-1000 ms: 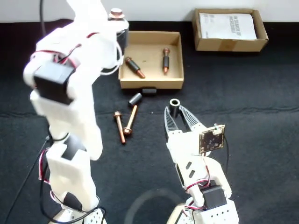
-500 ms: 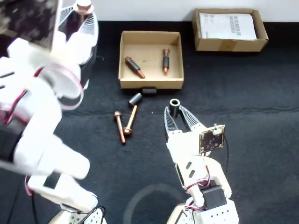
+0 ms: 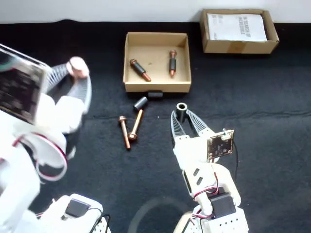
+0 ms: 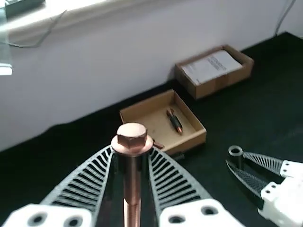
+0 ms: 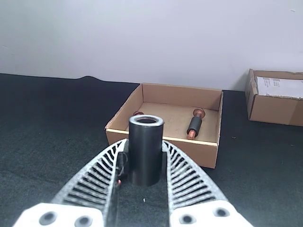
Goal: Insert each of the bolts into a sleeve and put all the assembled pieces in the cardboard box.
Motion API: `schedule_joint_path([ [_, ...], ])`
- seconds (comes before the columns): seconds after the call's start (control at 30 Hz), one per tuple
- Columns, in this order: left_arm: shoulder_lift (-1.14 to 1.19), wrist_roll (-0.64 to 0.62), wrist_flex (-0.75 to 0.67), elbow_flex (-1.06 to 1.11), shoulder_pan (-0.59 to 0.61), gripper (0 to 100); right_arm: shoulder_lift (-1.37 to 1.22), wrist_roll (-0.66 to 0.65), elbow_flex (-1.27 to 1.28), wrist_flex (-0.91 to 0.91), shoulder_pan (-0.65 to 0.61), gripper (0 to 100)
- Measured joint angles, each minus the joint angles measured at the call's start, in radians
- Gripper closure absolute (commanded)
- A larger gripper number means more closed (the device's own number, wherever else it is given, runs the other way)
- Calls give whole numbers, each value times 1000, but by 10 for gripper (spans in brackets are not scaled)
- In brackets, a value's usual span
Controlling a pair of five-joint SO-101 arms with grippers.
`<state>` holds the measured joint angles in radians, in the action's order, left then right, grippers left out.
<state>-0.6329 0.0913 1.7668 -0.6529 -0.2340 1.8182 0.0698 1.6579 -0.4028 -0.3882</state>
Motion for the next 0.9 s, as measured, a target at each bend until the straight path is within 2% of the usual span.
schedule_joint_path([
  [0.13, -130, 0, -14, 295, -52, 991, 0, 0, 0, 0, 0, 991],
  [0.3, -264, 0, -163, 611, -81, 991, 0, 0, 0, 0, 0, 991],
  [0.67, -460, 0, -758, 1269, -91, 991, 0, 0, 0, 0, 0, 991],
  [0.9, -470, -2, -1125, 1487, -109, 991, 0, 0, 0, 0, 0, 991],
])
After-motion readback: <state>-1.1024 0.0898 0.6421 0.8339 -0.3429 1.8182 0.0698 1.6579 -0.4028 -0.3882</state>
